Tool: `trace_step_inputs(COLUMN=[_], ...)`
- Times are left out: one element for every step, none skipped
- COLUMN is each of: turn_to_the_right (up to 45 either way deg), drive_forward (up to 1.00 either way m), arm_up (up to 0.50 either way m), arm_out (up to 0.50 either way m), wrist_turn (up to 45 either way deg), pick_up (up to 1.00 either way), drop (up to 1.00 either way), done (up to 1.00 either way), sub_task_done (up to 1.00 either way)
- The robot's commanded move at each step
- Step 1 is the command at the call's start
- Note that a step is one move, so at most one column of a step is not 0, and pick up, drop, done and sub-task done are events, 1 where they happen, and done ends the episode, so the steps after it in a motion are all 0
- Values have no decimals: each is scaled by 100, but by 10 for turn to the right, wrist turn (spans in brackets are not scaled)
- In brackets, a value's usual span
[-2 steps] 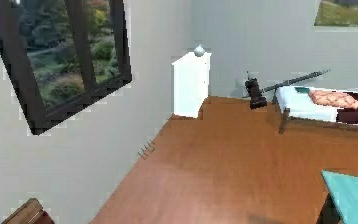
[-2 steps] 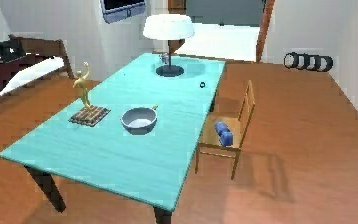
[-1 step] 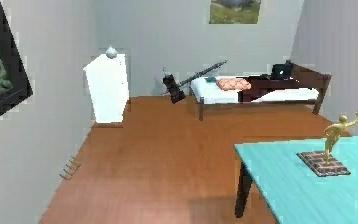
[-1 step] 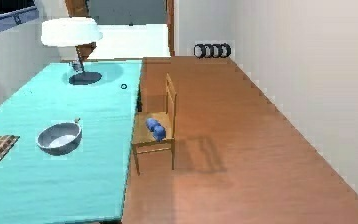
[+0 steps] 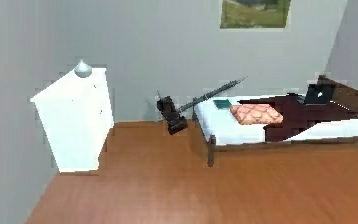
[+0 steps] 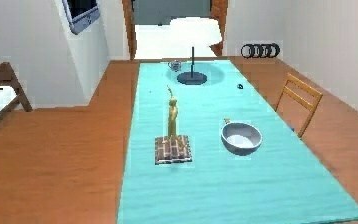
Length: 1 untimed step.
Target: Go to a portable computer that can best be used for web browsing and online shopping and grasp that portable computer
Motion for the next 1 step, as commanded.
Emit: trace_step_inputs(turn_to_the_right=[30], drive_forward=[0], arm_up=[0], arm_out=[0], wrist_turn=[0], pick_up=[0], drop=[0], done=[0], sub_task_done=[0])
